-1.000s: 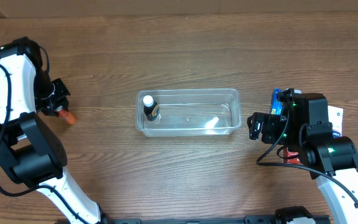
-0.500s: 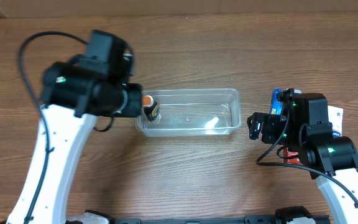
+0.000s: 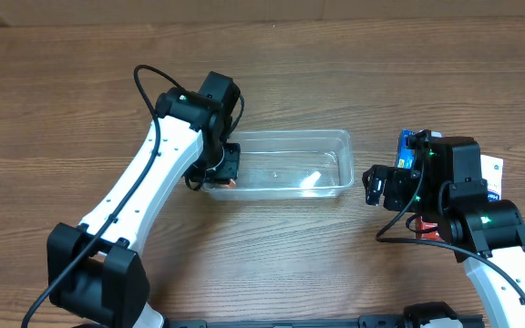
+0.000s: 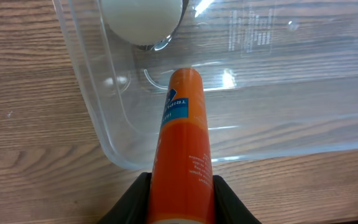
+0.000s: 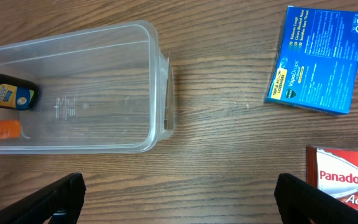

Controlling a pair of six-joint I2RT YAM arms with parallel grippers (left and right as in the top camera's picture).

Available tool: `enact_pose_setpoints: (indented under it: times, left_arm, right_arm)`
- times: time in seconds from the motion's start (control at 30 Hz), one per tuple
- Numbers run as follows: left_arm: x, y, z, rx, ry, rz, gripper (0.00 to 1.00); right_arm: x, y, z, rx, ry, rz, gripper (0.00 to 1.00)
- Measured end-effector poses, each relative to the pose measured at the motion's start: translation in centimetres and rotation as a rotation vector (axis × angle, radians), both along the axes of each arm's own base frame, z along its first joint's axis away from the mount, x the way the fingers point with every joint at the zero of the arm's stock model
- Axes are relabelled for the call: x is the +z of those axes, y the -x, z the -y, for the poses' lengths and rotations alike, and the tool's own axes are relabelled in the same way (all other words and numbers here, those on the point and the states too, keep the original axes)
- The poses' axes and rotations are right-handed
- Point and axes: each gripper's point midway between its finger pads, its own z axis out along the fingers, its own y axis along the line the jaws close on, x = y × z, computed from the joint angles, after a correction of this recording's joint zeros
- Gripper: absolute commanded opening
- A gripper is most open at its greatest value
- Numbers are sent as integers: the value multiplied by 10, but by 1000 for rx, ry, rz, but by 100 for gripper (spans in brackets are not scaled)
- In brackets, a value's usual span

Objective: Pack container
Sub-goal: 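Place the orange tube into the container beside the bottle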

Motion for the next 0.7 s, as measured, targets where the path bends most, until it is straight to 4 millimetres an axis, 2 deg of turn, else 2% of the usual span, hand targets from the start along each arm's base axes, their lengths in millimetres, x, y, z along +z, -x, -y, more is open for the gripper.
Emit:
enact_pose_setpoints:
  times: [0.07, 0.1, 0.17, 0.23, 0.47, 0.63, 0.7]
  left_arm:
    - [-1, 0, 0, 0, -4, -1, 17]
    - [-1, -1, -1, 0, -7, 0, 32]
    - [-1, -1, -2, 1, -15, 3, 53]
    - [-1, -2, -3, 13, -21, 5, 57]
    - [-1, -2, -3, 15, -22, 5, 53]
    - [4, -6, -2, 16, -18, 22, 63]
    - [28, -25, 5, 13, 15, 112, 78]
  right_arm:
    - [0, 0, 0, 0, 0, 0, 100]
    - [0, 0, 0, 1, 0, 0, 100]
    - [0, 0, 0, 1, 0, -2, 100]
    - [0, 0, 0, 0, 0, -2, 100]
    - [0, 0, 0, 0, 1, -2, 100]
    - [0, 0, 0, 0, 1, -2, 100]
    - [-2, 4, 1, -1, 2, -18, 100]
